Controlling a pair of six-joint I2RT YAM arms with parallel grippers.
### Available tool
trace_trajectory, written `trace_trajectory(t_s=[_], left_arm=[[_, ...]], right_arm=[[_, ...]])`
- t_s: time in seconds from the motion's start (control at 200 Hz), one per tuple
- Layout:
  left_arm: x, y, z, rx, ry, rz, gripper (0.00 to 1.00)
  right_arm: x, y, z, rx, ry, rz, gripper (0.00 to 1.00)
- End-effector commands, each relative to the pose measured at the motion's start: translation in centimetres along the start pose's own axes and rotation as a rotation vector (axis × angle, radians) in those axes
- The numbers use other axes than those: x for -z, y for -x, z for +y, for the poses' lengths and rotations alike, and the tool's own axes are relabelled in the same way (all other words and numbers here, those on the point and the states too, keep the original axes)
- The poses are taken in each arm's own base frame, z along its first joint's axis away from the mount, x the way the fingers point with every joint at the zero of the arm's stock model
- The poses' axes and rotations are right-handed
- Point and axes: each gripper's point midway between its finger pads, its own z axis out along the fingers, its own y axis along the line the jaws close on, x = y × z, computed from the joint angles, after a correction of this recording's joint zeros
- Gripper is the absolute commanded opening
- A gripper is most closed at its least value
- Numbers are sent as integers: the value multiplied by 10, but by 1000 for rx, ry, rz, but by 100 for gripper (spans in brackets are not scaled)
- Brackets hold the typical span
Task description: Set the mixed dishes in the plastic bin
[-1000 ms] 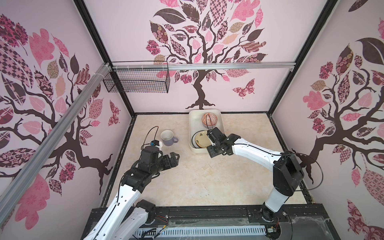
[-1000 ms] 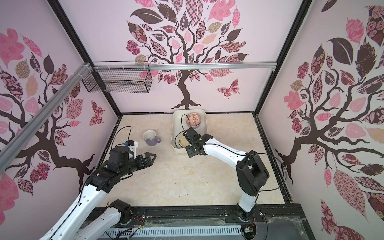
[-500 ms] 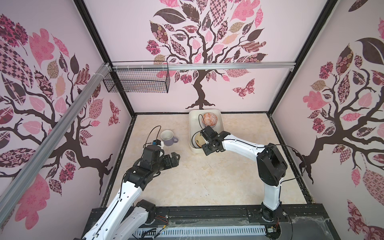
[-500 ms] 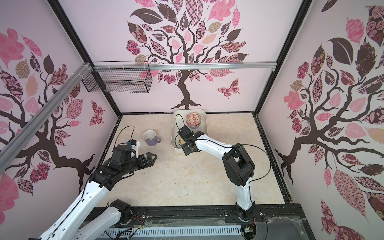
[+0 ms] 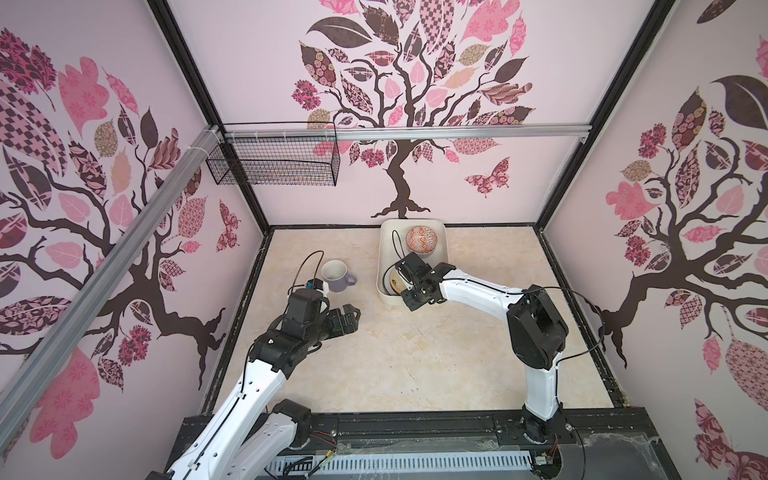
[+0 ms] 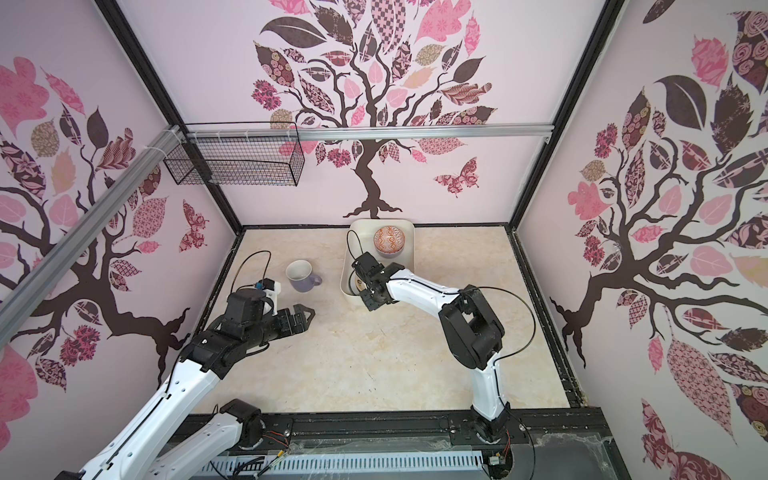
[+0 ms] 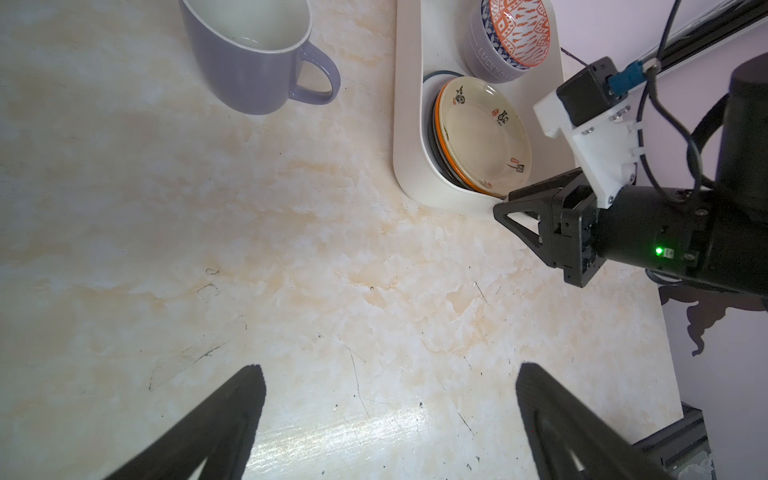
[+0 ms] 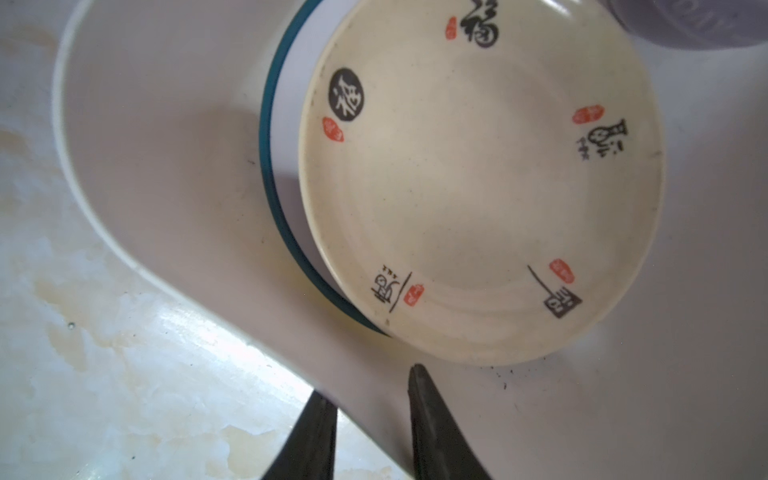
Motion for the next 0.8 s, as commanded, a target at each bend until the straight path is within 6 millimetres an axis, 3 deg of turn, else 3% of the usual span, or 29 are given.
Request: trace_trajectory(t_s=[0.0, 0.2, 0.575, 0.795], left_arm=[[6, 13, -5, -15, -13, -48, 98], [8, 13, -3, -11, -8, -56, 98], [9, 11, -2, 5, -8, -61, 98], [13, 12, -2, 17, -9, -74, 98]], right_arm=[[-11, -28, 4, -37, 24, 99, 26], [-6, -40, 7, -42, 52, 111, 18], [14, -70, 10, -69, 107, 123, 14], [35, -84, 14, -90, 153, 110, 14]])
